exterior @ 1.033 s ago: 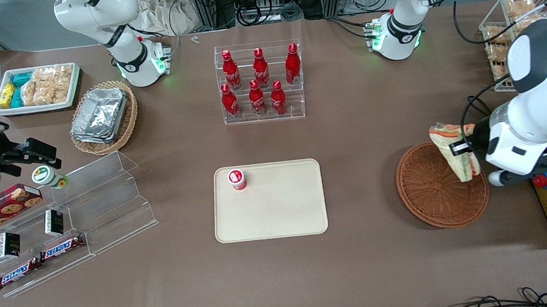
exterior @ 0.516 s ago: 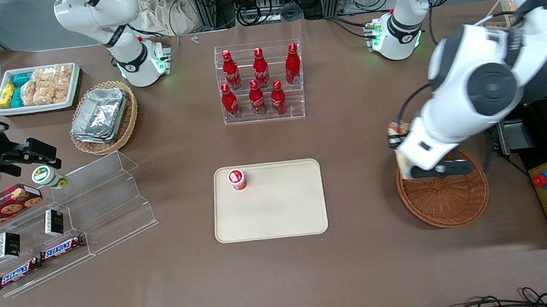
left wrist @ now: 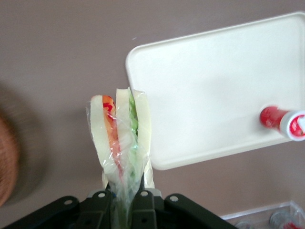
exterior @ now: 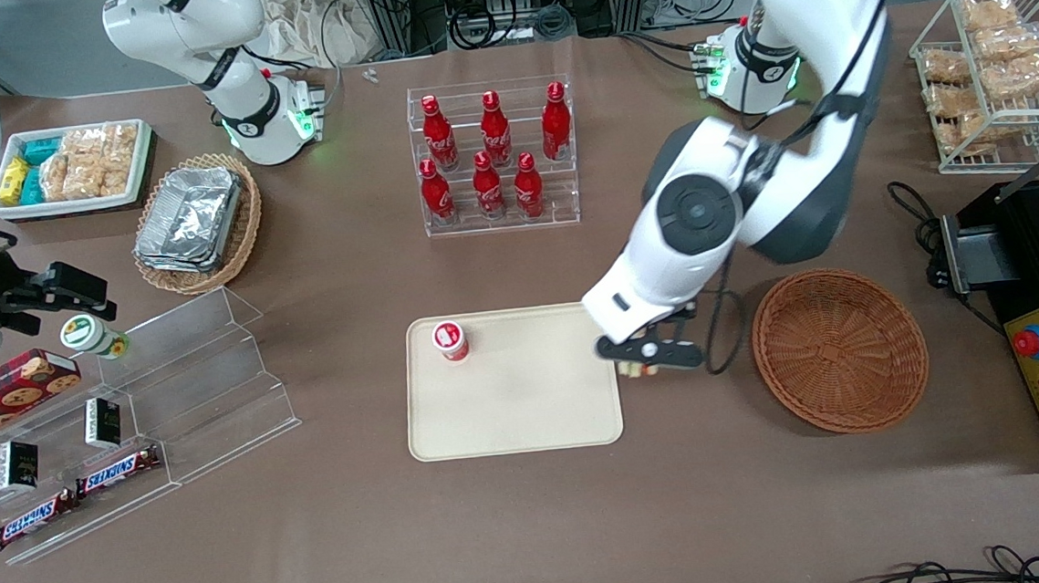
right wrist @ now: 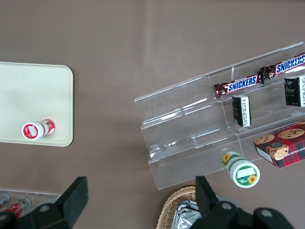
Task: Place sandwich from basket to tray
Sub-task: 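Carry the sandwich over to the cream tray with the left gripper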
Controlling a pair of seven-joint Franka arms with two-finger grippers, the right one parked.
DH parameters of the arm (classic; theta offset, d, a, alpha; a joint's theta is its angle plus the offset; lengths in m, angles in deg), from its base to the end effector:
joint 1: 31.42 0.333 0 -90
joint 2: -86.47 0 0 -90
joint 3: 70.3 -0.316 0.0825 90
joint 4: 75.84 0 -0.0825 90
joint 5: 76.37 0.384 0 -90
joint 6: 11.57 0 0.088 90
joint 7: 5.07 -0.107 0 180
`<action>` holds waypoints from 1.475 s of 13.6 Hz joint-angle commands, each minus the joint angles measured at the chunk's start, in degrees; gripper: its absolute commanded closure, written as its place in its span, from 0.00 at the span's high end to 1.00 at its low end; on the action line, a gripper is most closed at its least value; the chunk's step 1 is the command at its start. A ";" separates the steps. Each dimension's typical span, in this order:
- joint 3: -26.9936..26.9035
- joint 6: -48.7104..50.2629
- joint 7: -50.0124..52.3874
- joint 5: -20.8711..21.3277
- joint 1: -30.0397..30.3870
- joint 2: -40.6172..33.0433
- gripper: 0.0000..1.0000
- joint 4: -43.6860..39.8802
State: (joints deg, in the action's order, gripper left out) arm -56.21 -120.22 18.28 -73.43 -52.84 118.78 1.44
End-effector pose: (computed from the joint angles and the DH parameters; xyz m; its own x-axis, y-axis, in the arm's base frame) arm 0.6029 -0.3816 0.4053 0.9808 -0.1919 -0.0333 -0.1890 -0.9791 0.0747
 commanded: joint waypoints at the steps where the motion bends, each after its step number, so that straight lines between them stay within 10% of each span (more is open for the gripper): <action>1: -0.46 -5.75 1.09 1.19 -3.09 6.08 0.00 -3.19; 11: -0.99 -18.88 3.64 1.45 -4.68 17.52 0.05 -2.75; 12: -0.99 -18.79 3.81 1.45 -4.68 17.43 0.15 -2.75; 15: -1.34 -18.26 4.43 1.45 -4.59 17.17 0.99 -2.57; 20: -1.96 -12.92 5.31 1.45 -4.07 14.72 0.99 -2.22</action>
State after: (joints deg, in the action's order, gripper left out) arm -57.66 -136.84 21.98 -73.04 -56.69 135.32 -0.03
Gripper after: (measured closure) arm 0.172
